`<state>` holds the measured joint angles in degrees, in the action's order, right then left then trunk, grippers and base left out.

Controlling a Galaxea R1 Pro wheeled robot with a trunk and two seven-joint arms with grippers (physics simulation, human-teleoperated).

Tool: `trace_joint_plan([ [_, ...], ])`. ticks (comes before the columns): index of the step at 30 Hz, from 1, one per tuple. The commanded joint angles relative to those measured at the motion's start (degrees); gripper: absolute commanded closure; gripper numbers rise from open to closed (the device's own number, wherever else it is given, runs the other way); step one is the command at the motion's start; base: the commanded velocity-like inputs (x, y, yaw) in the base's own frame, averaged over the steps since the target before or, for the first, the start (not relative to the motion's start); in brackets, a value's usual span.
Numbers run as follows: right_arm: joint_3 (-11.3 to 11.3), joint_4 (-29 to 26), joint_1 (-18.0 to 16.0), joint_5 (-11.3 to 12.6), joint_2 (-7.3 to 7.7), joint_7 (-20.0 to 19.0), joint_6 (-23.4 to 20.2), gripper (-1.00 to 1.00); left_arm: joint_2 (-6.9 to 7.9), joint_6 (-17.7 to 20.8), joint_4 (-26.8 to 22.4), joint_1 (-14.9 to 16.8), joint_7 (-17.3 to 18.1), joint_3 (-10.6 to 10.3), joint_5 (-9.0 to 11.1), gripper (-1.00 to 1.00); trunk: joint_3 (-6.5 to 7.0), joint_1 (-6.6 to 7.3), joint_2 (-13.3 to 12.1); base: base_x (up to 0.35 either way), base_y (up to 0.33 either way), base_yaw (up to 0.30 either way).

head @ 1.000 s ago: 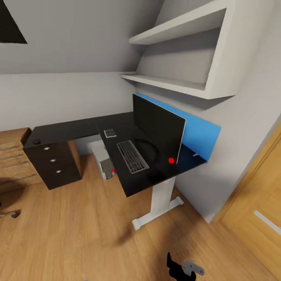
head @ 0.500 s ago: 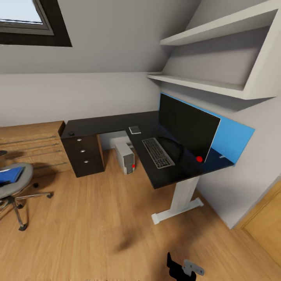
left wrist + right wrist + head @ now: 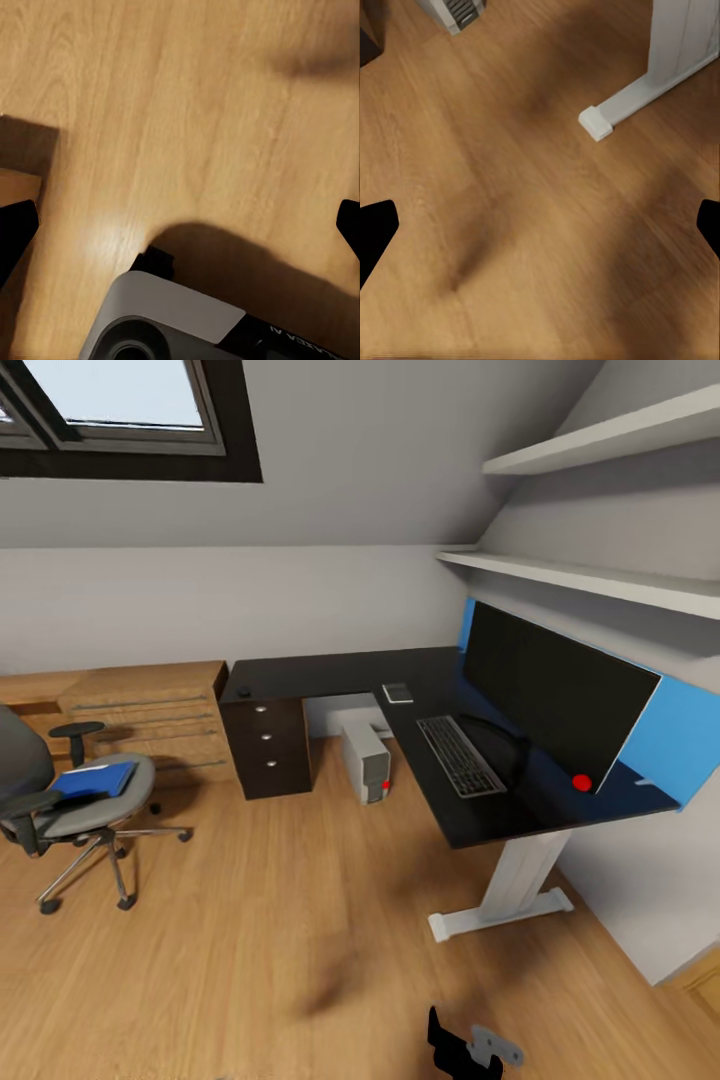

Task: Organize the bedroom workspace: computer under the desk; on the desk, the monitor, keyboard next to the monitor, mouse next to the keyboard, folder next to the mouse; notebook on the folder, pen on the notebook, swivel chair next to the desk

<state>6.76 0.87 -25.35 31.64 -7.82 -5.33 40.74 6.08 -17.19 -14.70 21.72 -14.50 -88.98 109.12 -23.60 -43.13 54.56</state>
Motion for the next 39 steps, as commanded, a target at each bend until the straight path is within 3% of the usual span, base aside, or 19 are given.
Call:
trace_joint_plan([
  [1,0.36,0.09,-0.05,0.62,0.00,-0.38,0.22,-1.00,0.07,-0.30,-0.24,0.07,-0.45,-0.47,0.31,-1.00,-0.06,-0.01,0.05,-0.001,0.008,0.285],
  [22,0.27,0.09,-0.05,0.62,0.07,-0.38,0.14,-1.00,0.06,-0.35,-0.24,0.07,-0.39,-0.49,0.31,-1.00,-0.06,-0.01,0.05,0.007,0.003,0.286],
  [39,0.21,0.09,-0.05,0.62,0.25,-0.38,0.02,-1.00,0.07,-0.39,-0.24,0.01,-0.36,-0.49,0.22,-1.00,-0.06,-0.01,0.05,0.260,0.114,0.284],
])
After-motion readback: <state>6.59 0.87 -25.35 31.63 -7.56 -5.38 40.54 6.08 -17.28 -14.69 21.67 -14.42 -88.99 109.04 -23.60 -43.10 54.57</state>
